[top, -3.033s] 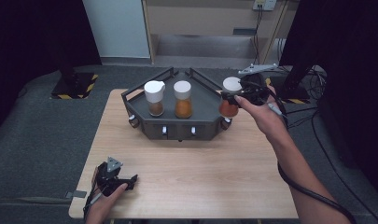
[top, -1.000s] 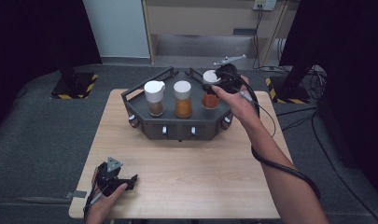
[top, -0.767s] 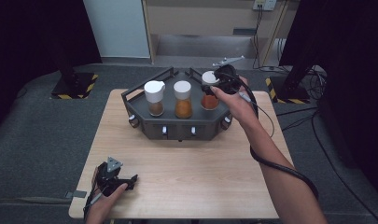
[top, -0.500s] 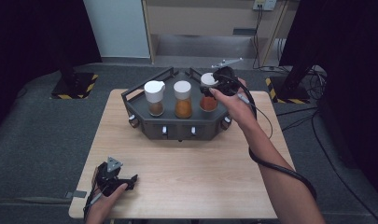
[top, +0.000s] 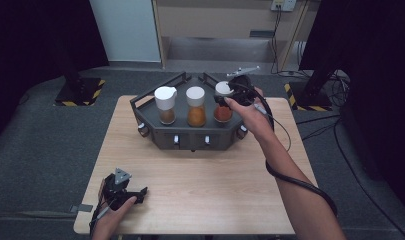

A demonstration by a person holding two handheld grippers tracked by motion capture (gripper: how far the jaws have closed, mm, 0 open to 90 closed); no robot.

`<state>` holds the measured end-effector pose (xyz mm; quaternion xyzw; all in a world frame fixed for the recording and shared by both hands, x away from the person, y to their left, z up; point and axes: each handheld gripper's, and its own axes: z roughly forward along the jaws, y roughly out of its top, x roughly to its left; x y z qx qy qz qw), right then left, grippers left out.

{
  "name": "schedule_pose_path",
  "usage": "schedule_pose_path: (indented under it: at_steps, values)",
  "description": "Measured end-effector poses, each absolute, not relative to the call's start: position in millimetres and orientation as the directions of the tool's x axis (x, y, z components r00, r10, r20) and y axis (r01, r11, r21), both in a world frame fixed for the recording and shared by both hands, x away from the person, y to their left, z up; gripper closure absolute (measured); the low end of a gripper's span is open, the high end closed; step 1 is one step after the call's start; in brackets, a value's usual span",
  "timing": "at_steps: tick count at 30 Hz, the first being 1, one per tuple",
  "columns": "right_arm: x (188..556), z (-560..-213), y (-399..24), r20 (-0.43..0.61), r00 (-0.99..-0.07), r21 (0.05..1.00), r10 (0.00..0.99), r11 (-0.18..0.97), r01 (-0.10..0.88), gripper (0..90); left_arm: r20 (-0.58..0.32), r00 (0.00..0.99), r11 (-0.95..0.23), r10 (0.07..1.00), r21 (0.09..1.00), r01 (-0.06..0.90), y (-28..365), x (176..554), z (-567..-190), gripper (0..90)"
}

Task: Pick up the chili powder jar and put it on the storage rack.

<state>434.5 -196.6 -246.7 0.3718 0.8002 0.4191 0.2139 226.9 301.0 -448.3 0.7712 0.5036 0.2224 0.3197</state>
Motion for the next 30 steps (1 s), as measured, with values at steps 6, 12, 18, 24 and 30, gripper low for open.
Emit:
schedule_pose_path:
  at_steps: [6, 12, 18, 24, 30]
  values:
    - [435.5, -250.7, -195.9, -0.031, -0.634, 0.826, 0.773, 0.377, 0.420, 34.4, 0.020, 0.394, -0.288, 0.919, 0.717, 0.635, 301.0, 226.9, -448.4, 0.0]
    - [435.8, -253.9, -196.0, -0.029, -0.632, 0.825, 0.775, 0.375, 0.422, 34.4, 0.020, 0.394, -0.288, 0.919, 0.717, 0.635, 301.0, 227.0, -448.3, 0.0]
    - [437.0, -258.9, -195.8, -0.025, -0.628, 0.823, 0.778, 0.373, 0.430, 34.4, 0.021, 0.393, -0.288, 0.919, 0.717, 0.634, 300.9, 226.9, -448.4, 0.0]
    - [436.8, -261.7, -197.5, -0.017, -0.626, 0.825, 0.780, 0.365, 0.432, 34.3, 0.021, 0.393, -0.287, 0.919, 0.718, 0.634, 300.9, 226.8, -448.5, 0.0]
    - [436.4, -263.9, -202.5, -0.004, -0.626, 0.828, 0.780, 0.353, 0.435, 34.1, 0.021, 0.393, -0.287, 0.919, 0.717, 0.634, 300.9, 226.8, -448.4, 0.0]
